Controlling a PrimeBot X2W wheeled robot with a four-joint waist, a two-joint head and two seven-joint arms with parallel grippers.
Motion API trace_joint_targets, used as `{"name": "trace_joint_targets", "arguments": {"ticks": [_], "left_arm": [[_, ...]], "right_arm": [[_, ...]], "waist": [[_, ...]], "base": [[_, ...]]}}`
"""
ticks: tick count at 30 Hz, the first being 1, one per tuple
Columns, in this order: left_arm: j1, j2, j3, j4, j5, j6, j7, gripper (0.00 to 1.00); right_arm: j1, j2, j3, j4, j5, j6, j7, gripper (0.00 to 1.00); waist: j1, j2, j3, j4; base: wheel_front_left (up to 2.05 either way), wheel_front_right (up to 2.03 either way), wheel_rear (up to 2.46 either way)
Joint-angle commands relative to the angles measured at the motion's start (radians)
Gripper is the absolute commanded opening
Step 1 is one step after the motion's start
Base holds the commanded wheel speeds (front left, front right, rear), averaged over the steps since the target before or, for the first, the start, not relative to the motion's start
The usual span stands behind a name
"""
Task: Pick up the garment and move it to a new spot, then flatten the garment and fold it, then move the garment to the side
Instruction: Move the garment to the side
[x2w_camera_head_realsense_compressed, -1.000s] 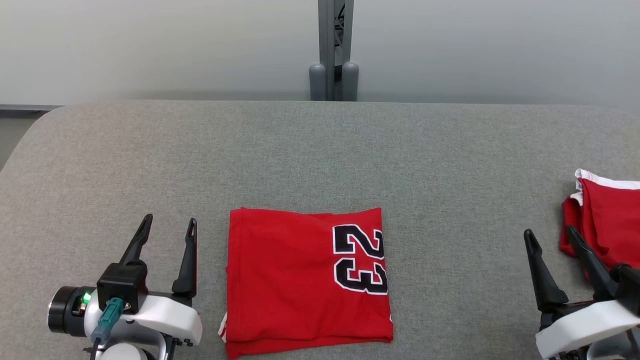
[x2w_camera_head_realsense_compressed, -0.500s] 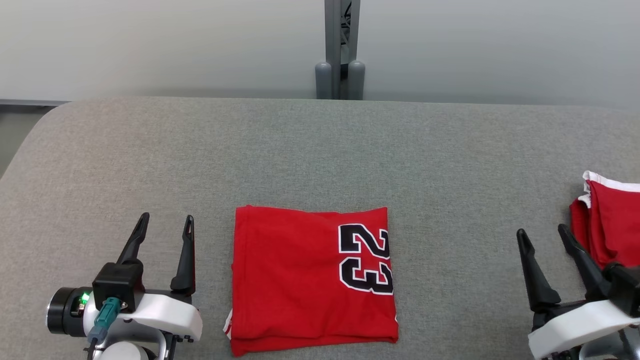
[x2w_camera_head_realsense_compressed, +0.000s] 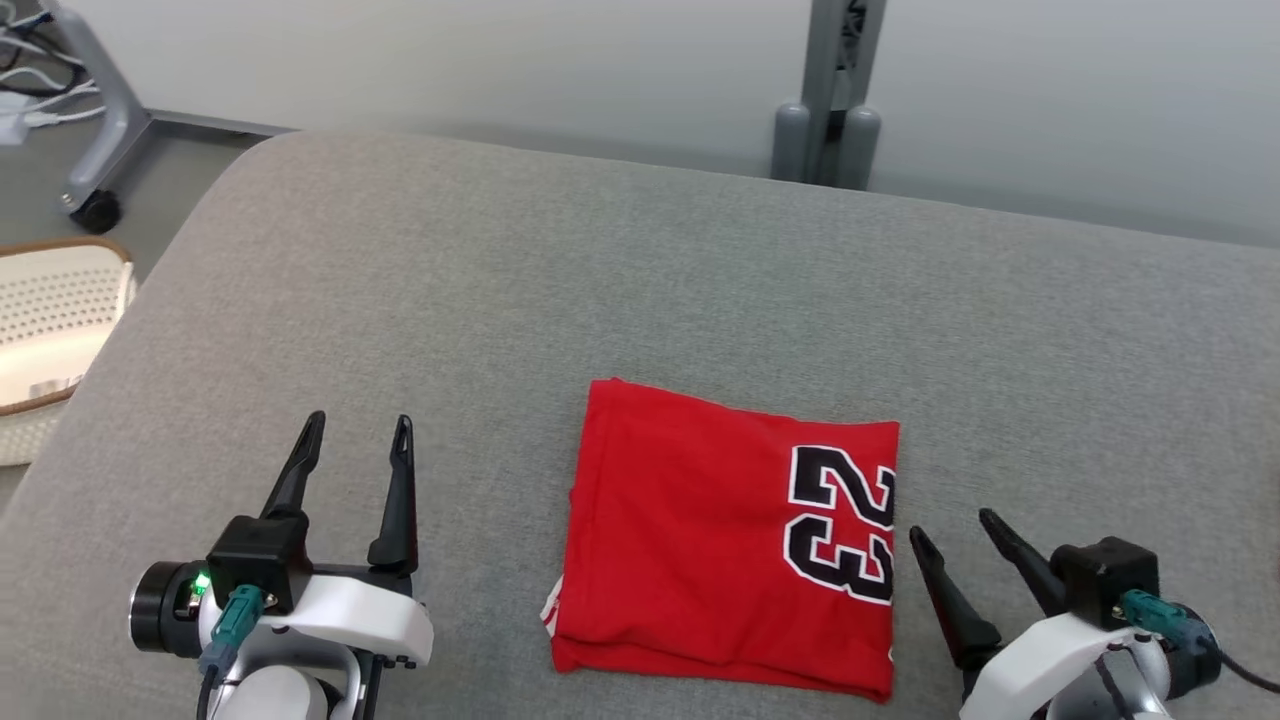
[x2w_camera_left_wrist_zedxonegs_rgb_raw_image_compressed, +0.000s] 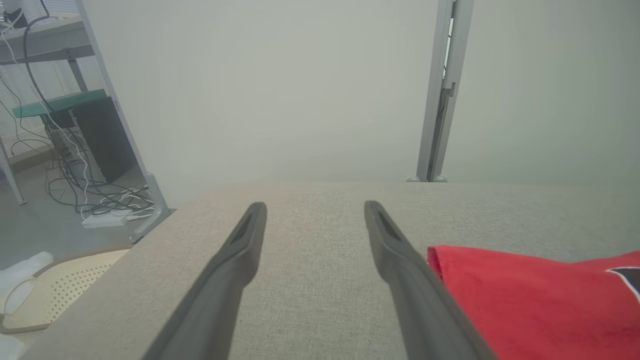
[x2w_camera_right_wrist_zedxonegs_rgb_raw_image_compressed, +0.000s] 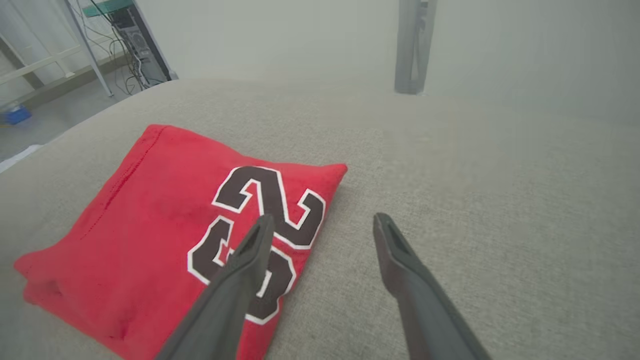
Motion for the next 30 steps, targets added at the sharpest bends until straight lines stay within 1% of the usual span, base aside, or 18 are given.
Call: {"name": "trace_joint_targets", "arguments": {"ticks": [1, 3, 7, 12, 13, 15, 16, 17, 20, 23, 28, 30], "left_arm": [[-0.025, -0.004, -0.001, 0.002, -0.002, -0.006, -0.006, 1.00], [-0.029, -0.004, -0.004, 0.007, 0.000, -0.010, -0.011, 1.00], [-0.048, -0.005, -0.010, 0.021, 0.000, -0.018, -0.016, 1.00], [-0.060, -0.007, -0.012, 0.031, 0.002, -0.019, -0.022, 1.00], [-0.062, -0.008, -0.012, 0.032, 0.003, -0.018, -0.022, 1.00], [-0.062, -0.008, -0.012, 0.034, 0.003, -0.019, -0.023, 1.00], [-0.062, -0.007, -0.012, 0.035, 0.004, -0.019, -0.025, 1.00], [-0.062, -0.006, -0.013, 0.036, 0.005, -0.019, -0.026, 1.00], [-0.065, -0.003, -0.012, 0.035, 0.009, -0.014, -0.028, 1.00], [-0.063, 0.001, -0.009, 0.036, 0.005, -0.015, -0.028, 1.00], [-0.060, 0.016, -0.012, 0.023, 0.006, -0.018, -0.018, 1.00], [-0.057, 0.025, -0.012, 0.014, 0.011, -0.013, -0.015, 1.00]], "right_arm": [[-0.017, -0.005, 0.007, 0.032, 0.004, 0.000, -0.004, 1.00], [-0.033, -0.018, 0.025, 0.088, -0.017, 0.000, -0.003, 1.00], [-0.065, -0.013, 0.062, 0.202, -0.031, 0.000, 0.007, 1.00], [-0.112, 0.014, 0.087, 0.316, 0.000, 0.000, 0.008, 1.00], [-0.118, 0.016, 0.095, 0.339, 0.004, 0.000, 0.022, 1.00], [-0.126, 0.020, 0.105, 0.356, 0.019, 0.000, 0.027, 0.98], [-0.133, 0.025, 0.110, 0.366, 0.027, 0.000, 0.025, 0.42], [-0.138, 0.026, 0.113, 0.375, 0.033, 0.000, 0.024, 0.00], [-0.153, 0.019, 0.111, 0.379, 0.046, 0.000, 0.003, 0.00], [-0.161, 0.000, 0.098, 0.364, 0.043, -0.003, -0.016, 0.00], [-0.137, -0.029, 0.071, 0.305, 0.021, -0.003, -0.021, 0.00], [-0.117, -0.041, 0.057, 0.273, 0.012, -0.002, -0.012, 0.00]], "waist": [[0.0000, 0.0000, 0.016, 0.035], [0.0000, 0.0000, 0.025, 0.050], [0.0000, 0.0000, 0.040, 0.070], [0.0000, 0.0000, 0.055, 0.077], [0.0000, 0.0000, 0.058, 0.077], [0.0000, 0.0000, 0.060, 0.076], [0.0000, 0.0000, 0.062, 0.074], [0.0000, 0.0000, 0.063, 0.071], [0.0000, 0.0000, 0.068, 0.056], [0.0000, 0.0000, 0.067, 0.025], [0.0000, 0.0000, 0.074, -0.057], [0.0000, 0.0000, 0.081, -0.100]], "base": [[0.00, 0.00, 0.00], [0.00, 0.00, 0.00], [0.00, 0.00, 0.00], [0.00, 0.00, 0.00], [0.00, 0.00, 0.00], [0.00, 0.00, 0.00], [0.00, 0.00, 0.00], [0.00, 0.00, 0.00], [0.00, 0.00, 0.00], [0.00, 0.00, 0.00], [0.00, 0.00, 0.00], [0.00, 0.00, 0.00]]}}
